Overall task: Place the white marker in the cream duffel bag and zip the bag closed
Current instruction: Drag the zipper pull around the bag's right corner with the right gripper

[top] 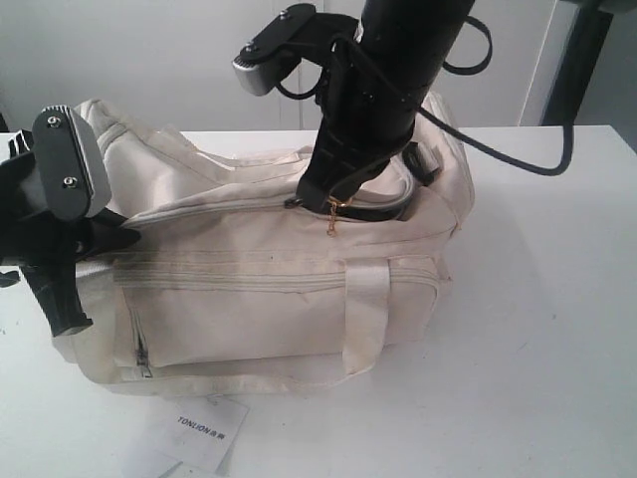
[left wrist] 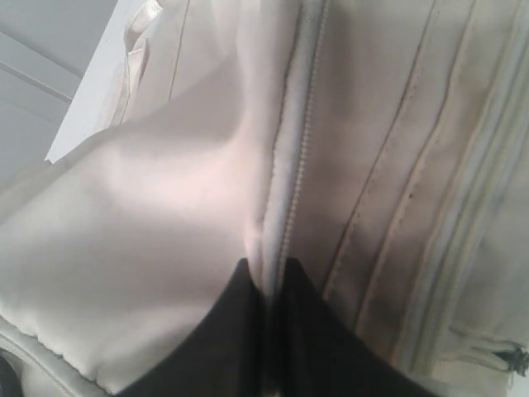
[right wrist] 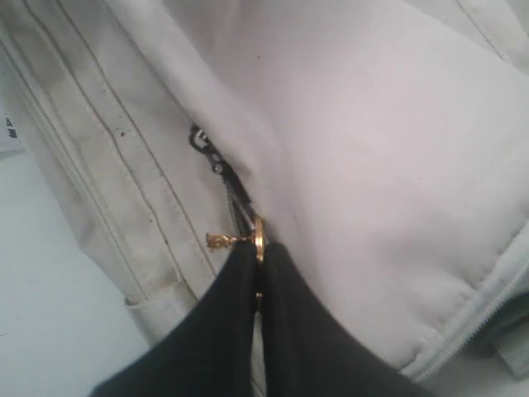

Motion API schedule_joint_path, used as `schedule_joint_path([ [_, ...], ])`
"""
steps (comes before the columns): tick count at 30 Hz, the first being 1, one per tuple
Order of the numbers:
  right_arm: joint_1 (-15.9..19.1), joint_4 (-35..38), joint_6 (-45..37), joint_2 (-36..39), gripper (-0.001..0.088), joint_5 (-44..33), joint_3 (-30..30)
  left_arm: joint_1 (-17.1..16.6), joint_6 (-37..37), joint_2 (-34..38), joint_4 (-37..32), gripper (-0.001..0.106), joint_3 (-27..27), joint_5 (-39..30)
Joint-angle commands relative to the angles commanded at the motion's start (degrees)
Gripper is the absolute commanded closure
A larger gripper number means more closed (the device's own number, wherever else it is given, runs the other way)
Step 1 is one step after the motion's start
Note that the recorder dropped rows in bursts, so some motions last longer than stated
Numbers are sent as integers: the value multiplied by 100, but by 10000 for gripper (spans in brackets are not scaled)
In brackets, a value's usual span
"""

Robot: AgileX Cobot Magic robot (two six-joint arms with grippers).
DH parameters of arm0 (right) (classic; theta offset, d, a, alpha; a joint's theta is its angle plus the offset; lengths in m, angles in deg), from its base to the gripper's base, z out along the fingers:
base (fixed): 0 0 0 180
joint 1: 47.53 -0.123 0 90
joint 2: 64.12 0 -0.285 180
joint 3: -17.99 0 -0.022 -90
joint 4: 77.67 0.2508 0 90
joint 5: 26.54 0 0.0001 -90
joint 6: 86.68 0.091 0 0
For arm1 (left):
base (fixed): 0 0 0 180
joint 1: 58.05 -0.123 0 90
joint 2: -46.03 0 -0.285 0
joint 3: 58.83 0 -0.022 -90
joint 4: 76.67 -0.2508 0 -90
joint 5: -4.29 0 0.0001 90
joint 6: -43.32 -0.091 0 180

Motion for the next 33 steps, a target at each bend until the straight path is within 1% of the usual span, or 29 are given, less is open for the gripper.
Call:
schedule_joint_path([
  [8, 27, 0, -12, -40, 868, 0, 0, 0, 24, 0, 0, 1050, 0, 0],
  [15, 225, 0, -12, -40, 868, 0, 0, 0, 24, 0, 0, 1050, 0, 0],
  [29, 465, 0, -12, -84, 868, 0, 0, 0, 24, 0, 0, 1050, 0, 0],
  [33, 487, 0, -12, -93, 868, 0, 0, 0, 24, 0, 0, 1050, 0, 0],
])
